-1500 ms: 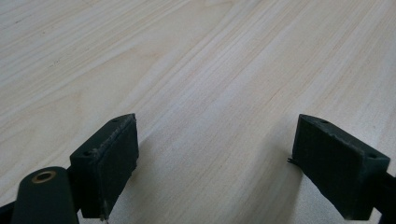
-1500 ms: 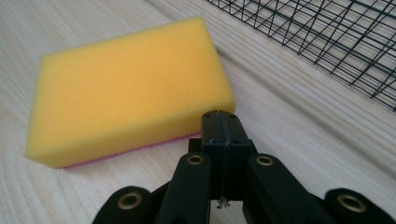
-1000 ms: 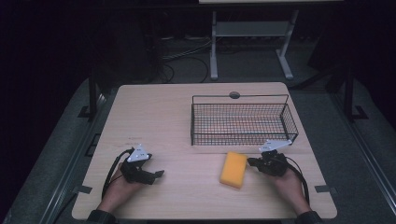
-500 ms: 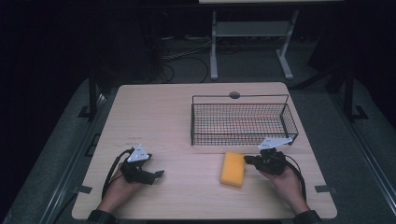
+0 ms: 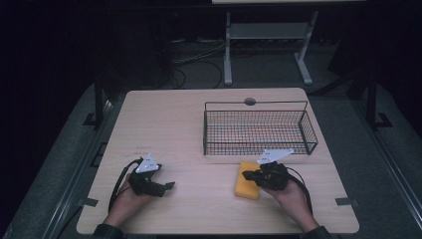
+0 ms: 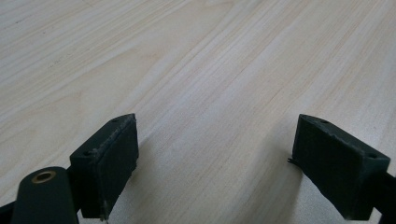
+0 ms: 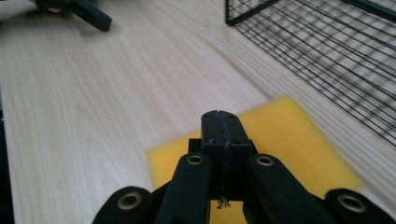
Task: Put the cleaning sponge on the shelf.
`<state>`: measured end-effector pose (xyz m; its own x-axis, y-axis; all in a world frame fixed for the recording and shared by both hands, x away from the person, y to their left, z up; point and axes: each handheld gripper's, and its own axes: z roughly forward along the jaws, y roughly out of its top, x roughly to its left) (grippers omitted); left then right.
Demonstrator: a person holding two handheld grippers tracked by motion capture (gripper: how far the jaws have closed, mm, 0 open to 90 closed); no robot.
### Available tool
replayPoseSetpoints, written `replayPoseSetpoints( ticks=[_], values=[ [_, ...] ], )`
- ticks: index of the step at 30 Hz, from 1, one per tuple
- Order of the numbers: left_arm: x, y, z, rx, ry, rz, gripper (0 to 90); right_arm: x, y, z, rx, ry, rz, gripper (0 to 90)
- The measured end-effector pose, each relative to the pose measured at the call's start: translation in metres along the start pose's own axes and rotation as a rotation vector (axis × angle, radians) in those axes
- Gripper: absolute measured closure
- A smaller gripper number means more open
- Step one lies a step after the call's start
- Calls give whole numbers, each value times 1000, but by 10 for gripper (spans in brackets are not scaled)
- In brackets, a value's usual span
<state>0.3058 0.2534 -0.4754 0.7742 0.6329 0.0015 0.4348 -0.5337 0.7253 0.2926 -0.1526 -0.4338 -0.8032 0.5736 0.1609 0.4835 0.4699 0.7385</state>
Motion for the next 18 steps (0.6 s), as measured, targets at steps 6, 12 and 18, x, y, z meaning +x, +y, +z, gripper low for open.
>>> replayPoseSetpoints(
  ticks=[6,12,18],
  values=[
    [0,0,0,0,0,0,138,12,9,14,10,34,-32,893],
    [0,0,0,0,0,0,138,19,13,24,27,60,-48,894],
    [0,0,0,-1,-1,-2,138,25,12,33,66,64,-67,894]
  ],
)
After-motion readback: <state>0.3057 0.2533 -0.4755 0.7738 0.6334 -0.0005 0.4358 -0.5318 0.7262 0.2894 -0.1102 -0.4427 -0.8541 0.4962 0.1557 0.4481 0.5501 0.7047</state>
